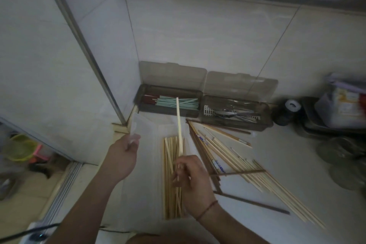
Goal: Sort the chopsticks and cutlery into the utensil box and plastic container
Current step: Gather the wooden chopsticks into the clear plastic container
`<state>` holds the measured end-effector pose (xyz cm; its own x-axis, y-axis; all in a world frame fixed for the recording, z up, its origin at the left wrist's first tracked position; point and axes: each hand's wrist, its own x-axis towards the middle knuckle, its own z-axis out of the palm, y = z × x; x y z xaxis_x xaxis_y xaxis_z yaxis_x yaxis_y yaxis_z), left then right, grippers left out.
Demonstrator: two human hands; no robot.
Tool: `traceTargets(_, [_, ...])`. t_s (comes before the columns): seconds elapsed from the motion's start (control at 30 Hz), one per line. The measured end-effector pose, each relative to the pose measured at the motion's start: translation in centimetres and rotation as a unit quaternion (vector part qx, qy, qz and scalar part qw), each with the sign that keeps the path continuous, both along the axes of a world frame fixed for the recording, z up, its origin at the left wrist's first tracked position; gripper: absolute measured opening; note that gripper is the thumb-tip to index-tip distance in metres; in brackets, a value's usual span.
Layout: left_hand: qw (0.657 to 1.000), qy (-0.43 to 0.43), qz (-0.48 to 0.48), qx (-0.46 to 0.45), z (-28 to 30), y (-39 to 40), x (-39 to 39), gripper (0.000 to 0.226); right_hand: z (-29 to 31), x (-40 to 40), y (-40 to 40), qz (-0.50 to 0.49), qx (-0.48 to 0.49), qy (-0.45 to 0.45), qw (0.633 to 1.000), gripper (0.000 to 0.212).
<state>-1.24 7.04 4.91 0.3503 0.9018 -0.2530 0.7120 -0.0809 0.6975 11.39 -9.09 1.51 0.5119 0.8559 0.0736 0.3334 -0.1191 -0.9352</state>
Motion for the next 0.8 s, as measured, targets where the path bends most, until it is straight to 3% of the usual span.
traceTargets(0.13, [1.000, 0.007, -0.002, 0.006, 0.1, 0.0, 0.0, 0.029, -1.8, -0.1, 1.1, 0.083, -0.107, -0.108, 0.985, 0.044])
traceTargets(0.23, [1.000, 0.011, -0.001, 0.005, 0.0, 0.0, -0.2, 0.029, -2.4, 0.0, 1.5, 0.171, -0.217, -0.178, 0.944, 0.048])
traceTargets(0.43, [1.000, 0.008, 0.001, 0.006, 0.2, 0.0, -0.1, 0.028, -3.4, -0.6, 2.1, 0.251, -0.345, -0.270, 0.863, 0.039])
traceTargets(0.57, [1.000, 0.009, 0.003, 0.007, 0.3, -0.1, 0.0, 0.030, -3.4, -0.7, 2.2, 0.287, -0.374, -0.305, 0.827, 0.055])
traceTargets(0.67, [1.000, 0.011, 0.003, 0.008, 0.5, -0.3, 0.0, 0.030, -2.8, -0.4, 1.7, 0.288, -0.330, -0.299, 0.848, 0.046])
traceTargets(0.73, [1.000, 0.013, 0.001, 0.008, 0.5, -0.3, 0.0, 0.030, -2.0, 0.5, 1.0, 0.246, -0.217, -0.258, 0.909, 0.036])
traceTargets(0.8, [1.000, 0.011, 0.002, 0.006, 0.6, -0.4, 0.0, 0.030, -1.7, 2.8, -0.2, 0.129, -0.088, -0.281, 0.947, 0.029])
